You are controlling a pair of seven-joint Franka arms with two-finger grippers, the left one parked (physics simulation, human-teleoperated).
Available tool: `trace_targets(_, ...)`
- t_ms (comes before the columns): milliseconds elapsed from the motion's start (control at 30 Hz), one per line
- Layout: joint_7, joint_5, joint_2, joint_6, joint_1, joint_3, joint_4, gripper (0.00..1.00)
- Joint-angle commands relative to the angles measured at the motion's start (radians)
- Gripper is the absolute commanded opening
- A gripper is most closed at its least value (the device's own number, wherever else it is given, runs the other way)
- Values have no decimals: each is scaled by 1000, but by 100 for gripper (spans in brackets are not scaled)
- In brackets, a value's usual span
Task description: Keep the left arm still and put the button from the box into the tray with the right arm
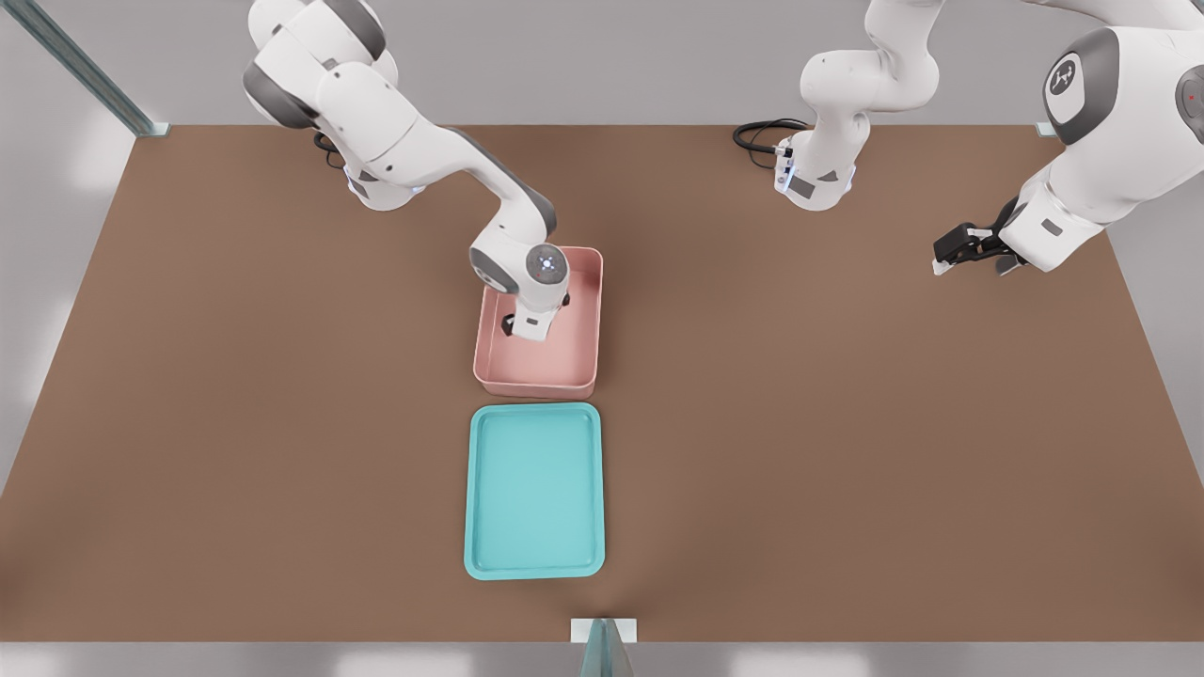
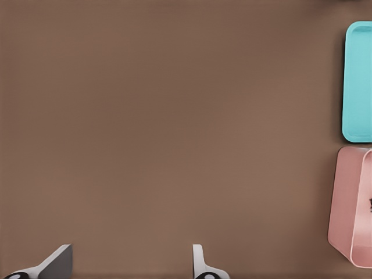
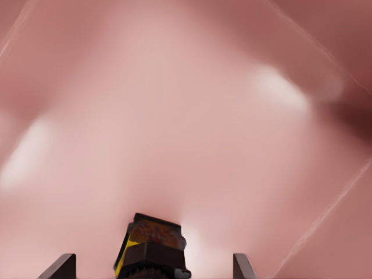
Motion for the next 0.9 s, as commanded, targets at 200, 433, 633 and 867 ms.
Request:
trace_targets(200, 166, -17, -12, 23, 3, 6, -36, 82)
trace_targets(433, 166, -15, -25, 14, -20, 14, -24, 39)
trace_targets(633, 5, -11, -44, -236, -472, 377, 281, 38)
trace_targets(867, -211, -207, 424, -204, -310, 215, 893, 39)
